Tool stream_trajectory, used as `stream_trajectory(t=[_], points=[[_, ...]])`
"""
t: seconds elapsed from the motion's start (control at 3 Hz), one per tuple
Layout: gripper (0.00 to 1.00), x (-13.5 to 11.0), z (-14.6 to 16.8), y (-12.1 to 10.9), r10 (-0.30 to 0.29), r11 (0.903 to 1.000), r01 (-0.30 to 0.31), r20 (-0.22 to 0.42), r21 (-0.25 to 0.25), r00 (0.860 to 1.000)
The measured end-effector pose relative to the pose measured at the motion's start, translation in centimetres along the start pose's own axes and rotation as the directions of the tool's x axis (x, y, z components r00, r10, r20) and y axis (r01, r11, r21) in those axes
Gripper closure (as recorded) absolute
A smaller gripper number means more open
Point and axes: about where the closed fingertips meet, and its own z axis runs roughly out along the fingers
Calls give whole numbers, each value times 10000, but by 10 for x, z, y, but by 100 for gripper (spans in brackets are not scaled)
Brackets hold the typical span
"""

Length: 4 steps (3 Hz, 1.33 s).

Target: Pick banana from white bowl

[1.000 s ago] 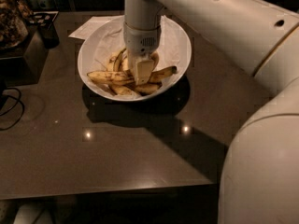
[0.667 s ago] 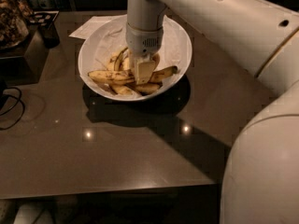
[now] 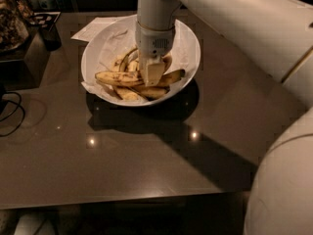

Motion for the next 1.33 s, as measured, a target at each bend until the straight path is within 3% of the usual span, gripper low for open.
stream_trajectory(t=[0.33,1.0,1.33], points=[[100,0,-19,8,456,9986,-464,293,260,9985],[100,-18,-72,22,421,9920,-473,471,1168,9980],[100,-20,-74,20,403,9909,-459,464,1267,9981]])
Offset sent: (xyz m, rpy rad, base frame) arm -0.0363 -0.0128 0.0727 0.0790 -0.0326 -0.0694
